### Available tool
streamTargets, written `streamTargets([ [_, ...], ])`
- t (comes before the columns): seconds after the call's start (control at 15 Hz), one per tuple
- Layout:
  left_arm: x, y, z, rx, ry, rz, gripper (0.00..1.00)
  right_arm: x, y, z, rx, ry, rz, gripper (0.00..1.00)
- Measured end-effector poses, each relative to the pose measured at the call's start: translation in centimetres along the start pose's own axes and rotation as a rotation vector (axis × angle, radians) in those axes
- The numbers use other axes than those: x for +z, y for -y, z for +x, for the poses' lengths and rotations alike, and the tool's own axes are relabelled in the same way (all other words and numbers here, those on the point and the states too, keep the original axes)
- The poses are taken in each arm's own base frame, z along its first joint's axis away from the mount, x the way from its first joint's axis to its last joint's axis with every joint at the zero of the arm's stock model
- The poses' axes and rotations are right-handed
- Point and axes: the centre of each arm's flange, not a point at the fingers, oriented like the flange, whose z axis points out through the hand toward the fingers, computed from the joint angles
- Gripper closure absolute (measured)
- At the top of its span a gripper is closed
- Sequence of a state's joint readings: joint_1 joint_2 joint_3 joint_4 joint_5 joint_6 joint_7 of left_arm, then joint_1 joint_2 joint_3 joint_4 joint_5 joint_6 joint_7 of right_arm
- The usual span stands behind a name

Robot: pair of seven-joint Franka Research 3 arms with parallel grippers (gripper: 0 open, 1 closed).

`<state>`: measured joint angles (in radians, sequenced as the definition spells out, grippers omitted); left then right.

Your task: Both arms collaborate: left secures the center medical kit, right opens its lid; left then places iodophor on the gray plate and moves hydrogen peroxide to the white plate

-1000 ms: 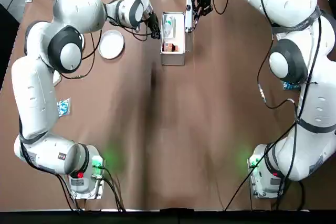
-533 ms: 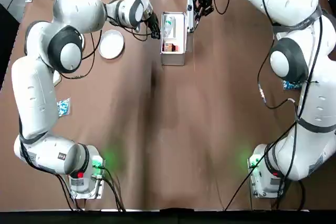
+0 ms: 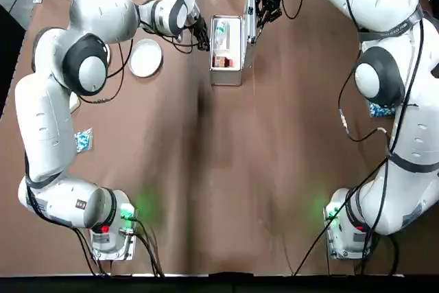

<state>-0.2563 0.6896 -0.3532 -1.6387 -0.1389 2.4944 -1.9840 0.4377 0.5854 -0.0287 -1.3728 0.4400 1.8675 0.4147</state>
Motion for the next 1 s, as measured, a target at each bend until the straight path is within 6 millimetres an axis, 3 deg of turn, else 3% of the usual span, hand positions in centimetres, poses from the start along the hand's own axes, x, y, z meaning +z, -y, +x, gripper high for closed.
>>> streamTargets([
  [0.2, 0.0, 0.0, 0.0, 0.000, 0.000, 0.000, 0.72, 1.1, -1.7, 0.9, 0.001, 0.014, -0.021, 0.82],
  [0.33, 0.0, 0.0, 0.0, 0.000, 0.000, 0.001, 0.71, 2.8, -3.6, 2.5, -0.006, 0.014, -0.031, 0.65],
  [0.4, 0.1, 0.1, 0.0, 0.000, -0.002, 0.005, 0.67, 3.0, -3.7, 2.7, -0.014, 0.015, -0.029, 0.57],
  [0.53, 0.4, 0.5, -0.1, 0.001, -0.007, 0.024, 0.48, 3.2, -3.9, 2.7, -0.019, 0.013, -0.040, 0.53],
  [0.6, 0.5, 0.6, -0.1, 0.000, -0.010, 0.032, 0.39, 3.5, -4.2, 3.0, -0.017, 0.008, -0.048, 0.43],
  [0.87, 0.6, 0.8, 0.5, -0.006, -0.032, 0.074, 0.03, 3.8, -4.4, 3.4, -0.028, 0.001, -0.042, 0.40],
  [1.0, -0.3, 0.5, 0.8, -0.010, -0.042, 0.084, 0.00, 4.0, -4.6, 3.7, -0.061, 0.006, -0.019, 0.37],
])
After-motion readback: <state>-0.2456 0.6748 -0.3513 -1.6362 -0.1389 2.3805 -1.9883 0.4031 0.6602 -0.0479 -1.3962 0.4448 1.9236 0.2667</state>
